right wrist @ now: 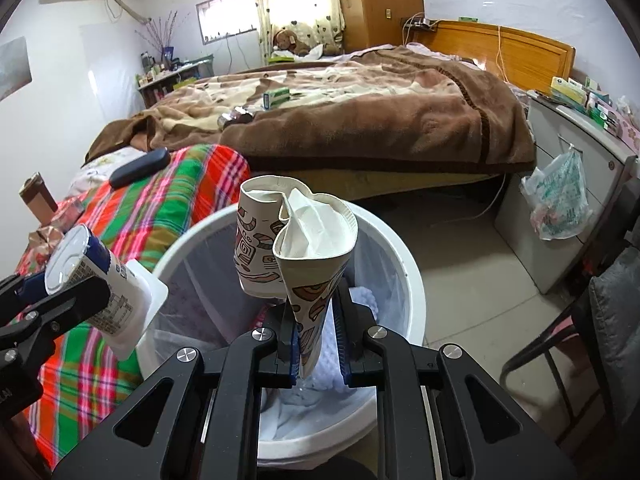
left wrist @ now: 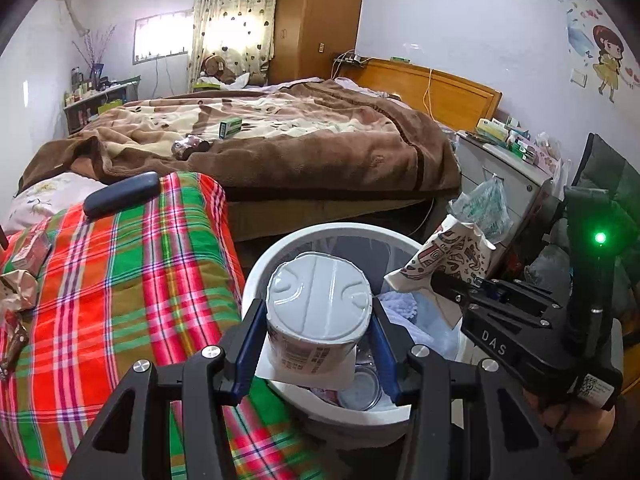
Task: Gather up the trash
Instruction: 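Carry both cups over the white bin and open both tools to drop them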
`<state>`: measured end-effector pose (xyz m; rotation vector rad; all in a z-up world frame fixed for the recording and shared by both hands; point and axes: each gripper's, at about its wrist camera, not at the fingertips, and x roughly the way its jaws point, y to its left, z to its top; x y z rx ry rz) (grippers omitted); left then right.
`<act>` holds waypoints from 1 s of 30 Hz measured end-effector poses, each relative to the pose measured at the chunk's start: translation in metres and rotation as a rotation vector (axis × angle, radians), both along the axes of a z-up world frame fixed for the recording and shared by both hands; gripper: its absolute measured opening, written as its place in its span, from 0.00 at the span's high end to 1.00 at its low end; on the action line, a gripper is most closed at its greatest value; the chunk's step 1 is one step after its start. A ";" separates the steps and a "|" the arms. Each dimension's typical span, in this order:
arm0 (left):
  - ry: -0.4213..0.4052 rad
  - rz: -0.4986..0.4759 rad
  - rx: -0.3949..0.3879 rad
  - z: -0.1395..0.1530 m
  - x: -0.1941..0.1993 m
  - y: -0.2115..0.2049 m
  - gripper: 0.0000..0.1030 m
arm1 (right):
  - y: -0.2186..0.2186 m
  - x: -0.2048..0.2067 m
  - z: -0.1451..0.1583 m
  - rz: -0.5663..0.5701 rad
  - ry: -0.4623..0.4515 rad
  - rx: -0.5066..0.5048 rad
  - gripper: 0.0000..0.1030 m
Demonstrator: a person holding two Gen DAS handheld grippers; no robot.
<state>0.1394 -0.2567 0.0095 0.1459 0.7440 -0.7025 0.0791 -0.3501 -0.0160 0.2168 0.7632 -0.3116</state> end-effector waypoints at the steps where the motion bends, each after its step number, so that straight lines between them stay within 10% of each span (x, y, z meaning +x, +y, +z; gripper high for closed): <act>1: 0.002 -0.001 0.003 -0.001 0.001 -0.001 0.52 | -0.001 0.000 -0.001 0.000 0.003 0.000 0.85; 9: 0.018 -0.010 -0.003 -0.008 0.005 -0.005 0.50 | -0.007 0.001 -0.008 0.002 0.054 0.005 0.83; 13: 0.024 -0.004 -0.007 -0.010 0.006 -0.007 0.36 | -0.009 0.000 -0.008 -0.003 0.063 0.005 0.46; 30: 0.013 0.035 -0.036 0.000 0.001 0.022 0.36 | 0.002 -0.006 0.005 -0.002 -0.008 0.033 0.45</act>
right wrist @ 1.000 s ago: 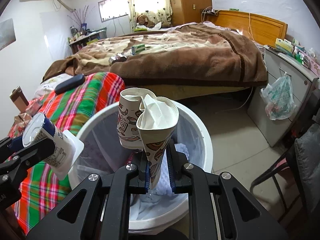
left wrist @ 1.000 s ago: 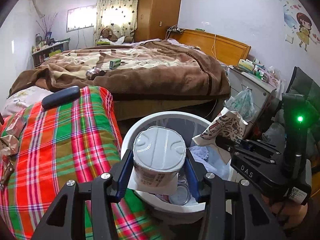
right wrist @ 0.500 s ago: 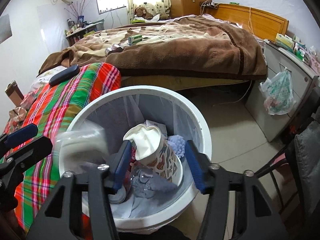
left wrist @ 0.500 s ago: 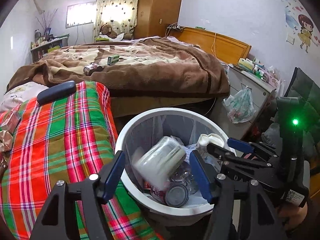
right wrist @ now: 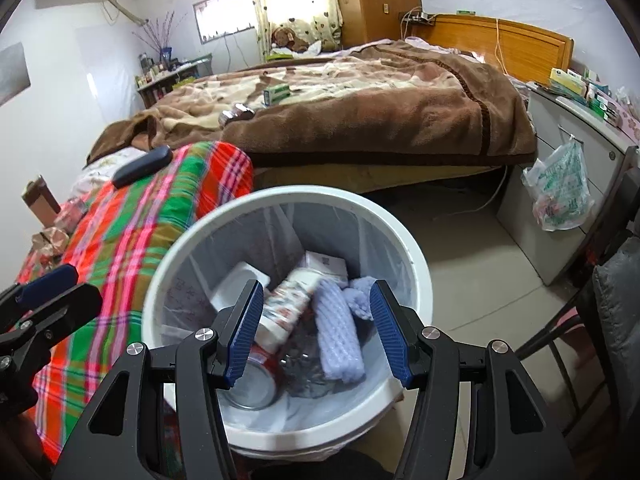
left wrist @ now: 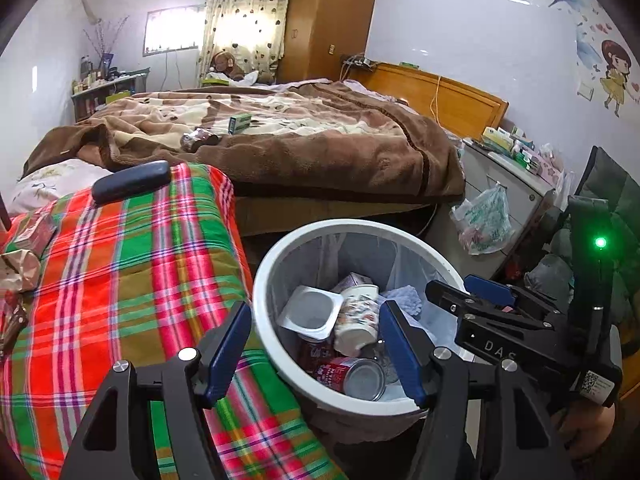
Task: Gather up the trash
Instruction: 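Carry both cups over the white bin and open both tools to drop them, then move both tools back toward the remaining trash on the bed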
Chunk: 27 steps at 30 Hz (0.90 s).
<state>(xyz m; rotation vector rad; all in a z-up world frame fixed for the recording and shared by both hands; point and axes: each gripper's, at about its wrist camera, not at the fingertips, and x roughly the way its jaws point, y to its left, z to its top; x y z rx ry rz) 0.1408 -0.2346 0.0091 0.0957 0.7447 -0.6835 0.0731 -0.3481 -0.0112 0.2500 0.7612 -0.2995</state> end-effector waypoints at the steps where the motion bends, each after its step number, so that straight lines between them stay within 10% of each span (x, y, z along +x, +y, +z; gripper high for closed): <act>1: -0.002 0.005 -0.001 0.001 0.000 0.003 0.36 | 0.002 0.000 0.002 0.003 -0.007 0.000 0.45; 27: -0.065 0.225 -0.022 0.027 -0.003 0.128 0.36 | 0.082 0.022 0.022 0.185 -0.122 0.003 0.45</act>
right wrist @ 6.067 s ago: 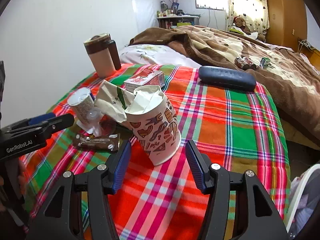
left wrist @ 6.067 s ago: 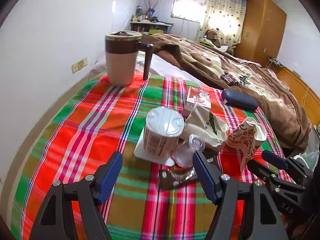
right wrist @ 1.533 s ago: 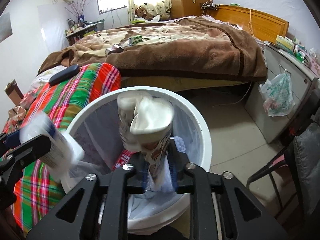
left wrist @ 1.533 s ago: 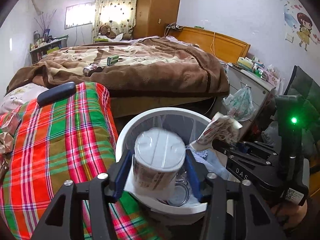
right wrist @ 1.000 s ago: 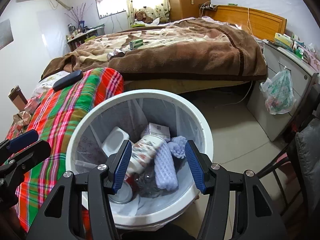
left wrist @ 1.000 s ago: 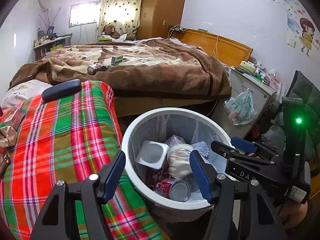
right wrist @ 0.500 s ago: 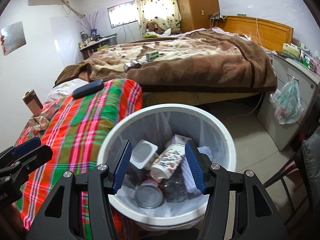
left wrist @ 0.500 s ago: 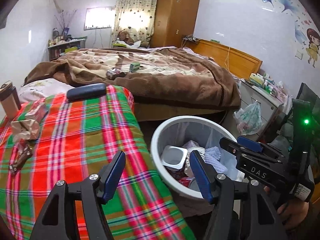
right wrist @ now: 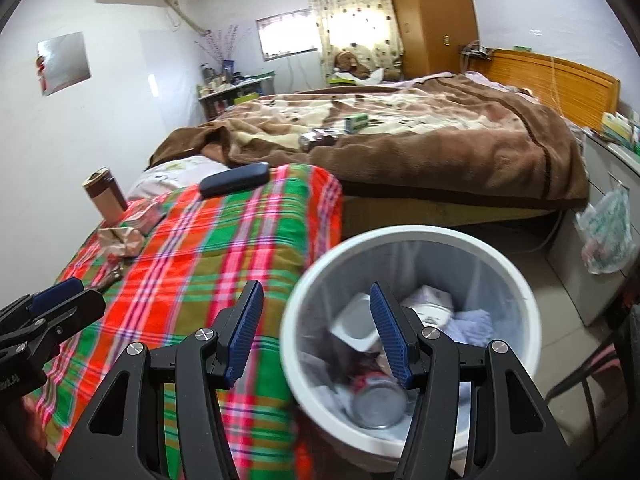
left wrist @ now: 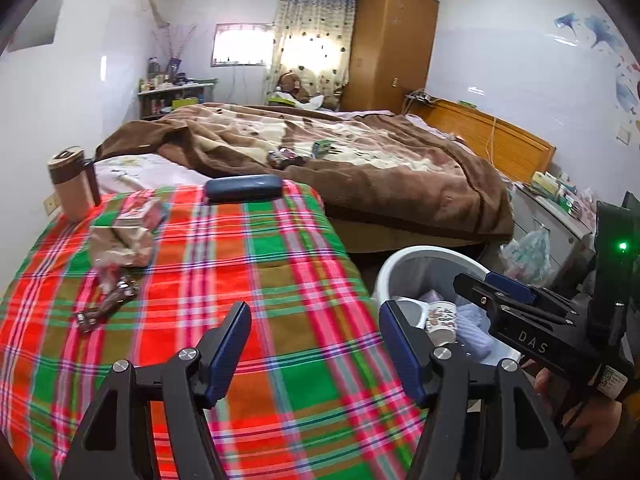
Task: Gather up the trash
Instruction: 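Move both tools back toward the remaining trash on the bed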
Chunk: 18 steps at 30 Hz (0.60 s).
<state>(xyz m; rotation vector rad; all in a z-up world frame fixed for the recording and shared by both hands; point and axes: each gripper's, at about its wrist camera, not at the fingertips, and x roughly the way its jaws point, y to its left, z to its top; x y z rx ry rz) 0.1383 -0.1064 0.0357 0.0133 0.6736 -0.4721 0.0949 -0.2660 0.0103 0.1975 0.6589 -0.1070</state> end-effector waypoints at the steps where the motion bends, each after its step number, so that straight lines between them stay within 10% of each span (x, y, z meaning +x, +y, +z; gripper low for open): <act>1: -0.002 0.013 0.002 0.000 0.000 0.005 0.36 | 0.003 0.001 0.000 0.010 -0.002 0.000 0.45; 18: 0.021 0.232 -0.014 -0.009 0.022 0.116 0.36 | 0.066 0.034 0.001 0.177 0.004 -0.022 0.45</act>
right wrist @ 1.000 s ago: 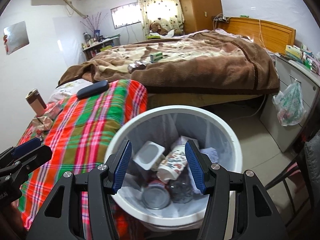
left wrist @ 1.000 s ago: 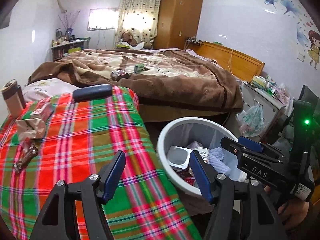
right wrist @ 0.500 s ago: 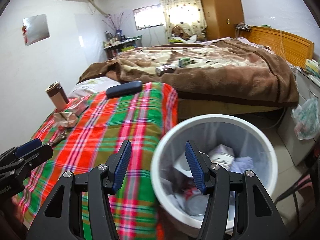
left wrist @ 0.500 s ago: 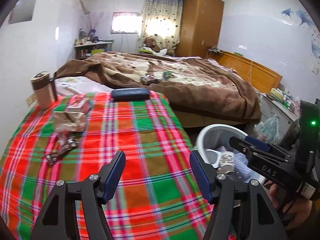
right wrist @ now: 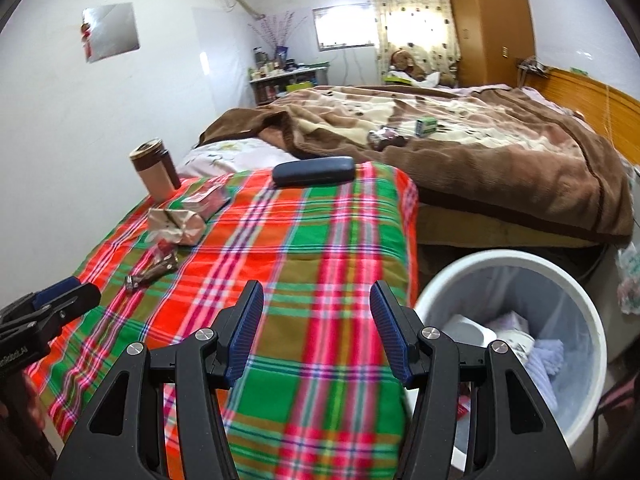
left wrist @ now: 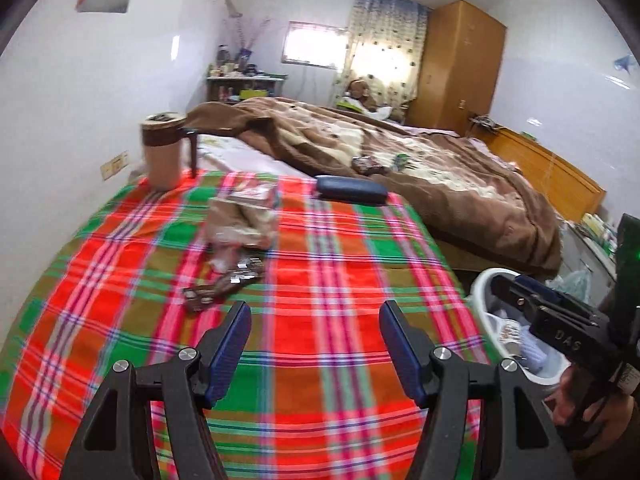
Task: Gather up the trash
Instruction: 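Move both tools back toward the remaining trash on the bed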
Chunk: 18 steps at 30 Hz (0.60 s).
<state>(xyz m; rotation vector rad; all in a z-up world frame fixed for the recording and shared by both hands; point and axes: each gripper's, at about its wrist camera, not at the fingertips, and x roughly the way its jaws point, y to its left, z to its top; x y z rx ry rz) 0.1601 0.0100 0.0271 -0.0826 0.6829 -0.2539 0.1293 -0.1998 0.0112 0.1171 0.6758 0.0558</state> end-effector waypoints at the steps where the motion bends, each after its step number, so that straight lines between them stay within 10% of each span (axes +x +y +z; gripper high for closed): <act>1: 0.004 0.014 0.002 -0.002 0.002 0.007 0.36 | 0.003 0.002 -0.001 0.009 0.004 -0.004 0.45; 18: 0.121 0.003 0.087 -0.048 0.067 0.052 0.36 | 0.049 0.062 -0.020 0.137 0.078 -0.017 0.45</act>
